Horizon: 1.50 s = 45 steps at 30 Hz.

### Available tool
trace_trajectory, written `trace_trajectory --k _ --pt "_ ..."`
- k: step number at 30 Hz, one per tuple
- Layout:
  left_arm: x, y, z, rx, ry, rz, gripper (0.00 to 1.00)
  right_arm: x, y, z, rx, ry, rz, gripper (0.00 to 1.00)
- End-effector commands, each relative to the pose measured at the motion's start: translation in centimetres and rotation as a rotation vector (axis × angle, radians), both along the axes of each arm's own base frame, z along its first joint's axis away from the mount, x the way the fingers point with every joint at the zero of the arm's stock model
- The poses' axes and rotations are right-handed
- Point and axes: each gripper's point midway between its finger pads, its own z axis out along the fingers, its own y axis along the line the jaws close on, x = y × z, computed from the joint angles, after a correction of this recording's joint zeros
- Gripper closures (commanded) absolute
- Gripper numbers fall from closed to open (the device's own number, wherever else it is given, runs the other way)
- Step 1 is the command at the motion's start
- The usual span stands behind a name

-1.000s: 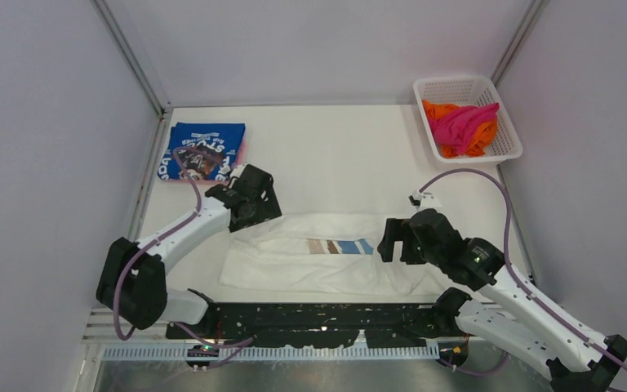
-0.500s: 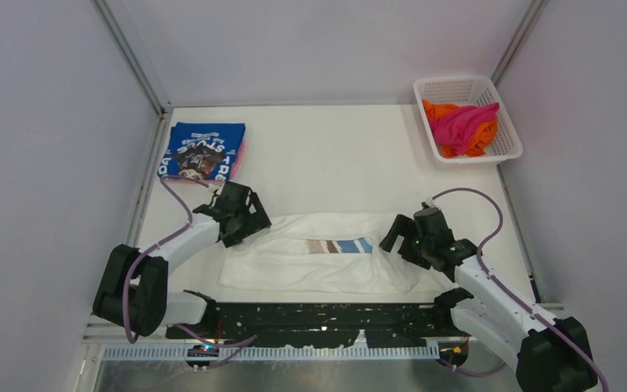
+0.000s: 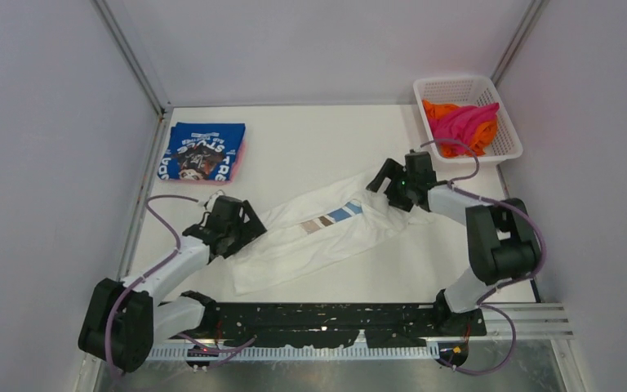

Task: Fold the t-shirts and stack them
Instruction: Rotate the tshirt 90 degrees

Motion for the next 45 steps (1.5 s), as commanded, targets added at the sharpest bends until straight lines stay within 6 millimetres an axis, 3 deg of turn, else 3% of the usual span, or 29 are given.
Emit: trace_trajectory --k 1,4,5,6,7,8,10,11,12,13,16,18,19,20,24,28,30,32,35,36,37,38,39,40,41,42,43,44,45 --pt "-4.0 0.5 -2.1 -0.014 0.063 0.072 0.0 5.3 1.3 -2.3 -0.009 0.053 0.073 0.05" --pt "-4.9 -0.2 -1.9 -0.031 0.027 0.079 0.0 8.9 3.8 -2.0 0.058 0.062 0.115 0.05" --pt "-5.2 -0.4 -1.9 -0.036 0.018 0.077 0.0 11.1 4.5 -1.6 0.065 0.043 0.122 0.05" --pt "-5.6 -0.8 -1.8 -0.04 0.009 0.066 0.0 11.3 5.0 -2.9 0.067 0.087 0.135 0.05" --pt "-6.0 -1.1 -1.9 -0.045 0.003 0.062 0.0 13.7 5.7 -1.0 0.078 0.034 0.145 0.04" --pt "-6.4 -1.5 -2.0 -0.052 -0.001 0.053 0.0 13.8 6.0 -2.4 0.075 0.076 0.16 0.05" --pt "-7.3 -2.1 -2.4 -0.065 0.001 0.033 0.0 17.7 7.5 0.1 0.066 -0.003 0.201 0.05" --pt "-7.8 -2.3 -2.6 -0.065 0.005 0.024 0.0 17.7 7.7 -0.3 0.051 0.026 0.218 0.05" --pt "-8.2 -2.6 -2.9 -0.063 0.011 0.013 0.0 19.9 8.6 0.6 0.028 -0.024 0.253 0.05" --pt "-8.6 -2.8 -3.1 -0.061 0.015 0.002 0.0 20.0 8.9 0.3 -0.001 -0.007 0.285 0.05" --pt "-9.4 -4.2 -3.2 -0.053 0.011 -0.063 0.01 23.5 10.5 0.7 -0.022 -0.057 0.329 0.05" --pt "-10.1 -5.6 -2.9 -0.044 0.015 -0.127 0.0 24.7 11.4 0.7 -0.029 -0.077 0.352 0.05" --pt "-10.6 -6.2 -2.9 -0.034 0.023 -0.161 0.0 24.8 11.9 -0.3 -0.03 -0.07 0.363 0.05" --pt "-10.9 -7.1 -2.6 -0.036 0.018 -0.194 0.0 25.5 12.4 0.7 -0.024 -0.102 0.364 0.04" --pt "-11.5 -8.5 -1.4 0.017 0.012 -0.276 0.0 25.9 14.5 1.2 0.01 -0.15 0.4 0.05" --pt "-12.1 -9.4 -0.2 0.018 -0.008 -0.332 0.0 27.8 15.2 5.1 0.01 -0.272 0.389 0.05" --pt "-12.5 -8.7 -0.3 0.032 0.006 -0.324 0.0 28.5 15.6 7.8 0.014 -0.346 0.391 0.05" --pt "-12.7 -7.2 -0.3 0.08 0.013 -0.31 0.0 28.2 15.8 11.5 -0.02 -0.421 0.406 0.05" --pt "-12.7 -4.6 0.7 0.165 -0.008 -0.297 0.0 27.0 15.4 13.9 -0.12 -0.457 0.432 0.05" --pt "-12.6 -4.2 1.4 0.174 -0.027 -0.303 0.0 26.3 15.3 15.6 -0.16 -0.478 0.44 0.05" --pt "-12.5 -4.0 1.8 0.182 -0.042 -0.315 0.0 25.6 15.1 15.1 -0.177 -0.456 0.445 0.05" --pt "-12.3 -4.1 2.7 0.171 -0.069 -0.338 0.0 24.7 15.1 16.8 -0.19 -0.475 0.449 0.05" --pt "-12.1 -4.4 3.3 0.159 -0.093 -0.362 0.0 23.7 15.0 15.3 -0.203 -0.43 0.457 0.05" --pt "-11.9 -4.8 3.9 0.146 -0.117 -0.385 0.0 22.5 15.3 17.0 -0.205 -0.451 0.468 0.05" --pt "-11.7 -5.3 4.5 0.133 -0.147 -0.418 0.0 21.2 15.2 15.0 -0.219 -0.398 0.483 0.05" --pt "-11.5 -5.8 4.8 0.122 -0.172 -0.444 0.0 19.9 15.6 16.0 -0.233 -0.403 0.49 0.05" --pt "-11.2 -6.3 5.2 0.11 -0.199 -0.467 0.01 18.6 15.4 13.9 -0.257 -0.348 0.498 0.04" --pt "-10.9 -7.1 5.5 0.094 -0.224 -0.497 0.0 17.0 16.2 14.8 -0.257 -0.354 0.514 0.05" --pt "-10.8 -7.9 5.8 0.078 -0.245 -0.543 0.0 15.1 16.5 12.4 -0.27 -0.29 0.523 0.05"
